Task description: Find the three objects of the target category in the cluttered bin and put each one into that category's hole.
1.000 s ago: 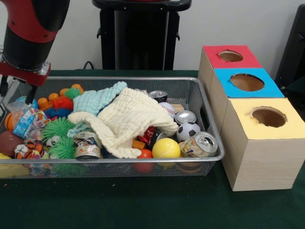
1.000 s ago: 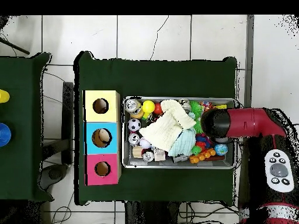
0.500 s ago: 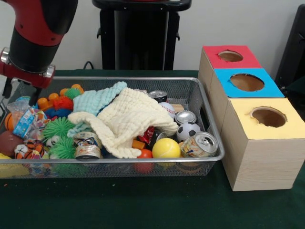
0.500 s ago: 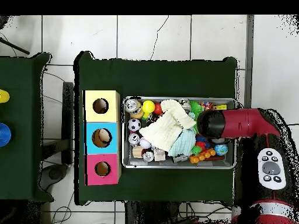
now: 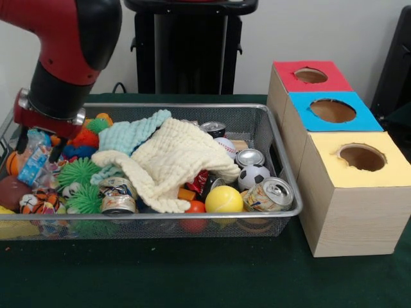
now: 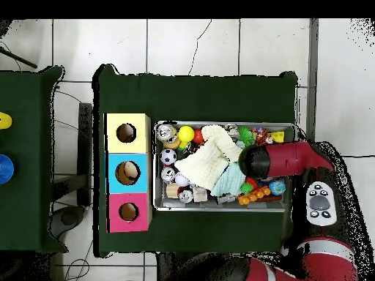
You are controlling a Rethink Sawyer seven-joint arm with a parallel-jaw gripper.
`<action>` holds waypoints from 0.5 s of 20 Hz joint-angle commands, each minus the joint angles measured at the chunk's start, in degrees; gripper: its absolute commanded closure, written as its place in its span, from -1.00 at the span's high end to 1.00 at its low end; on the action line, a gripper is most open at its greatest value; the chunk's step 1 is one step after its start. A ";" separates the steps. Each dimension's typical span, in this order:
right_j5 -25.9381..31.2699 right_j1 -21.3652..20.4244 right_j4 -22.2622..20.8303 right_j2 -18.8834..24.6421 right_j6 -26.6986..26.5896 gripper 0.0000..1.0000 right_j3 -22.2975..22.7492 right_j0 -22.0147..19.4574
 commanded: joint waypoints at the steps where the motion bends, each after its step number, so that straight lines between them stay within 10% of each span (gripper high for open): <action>1: -5.91 6.26 1.05 -3.34 21.18 1.00 1.45 4.17; 10: -8.81 6.72 5.67 -6.06 21.86 1.00 4.26 6.43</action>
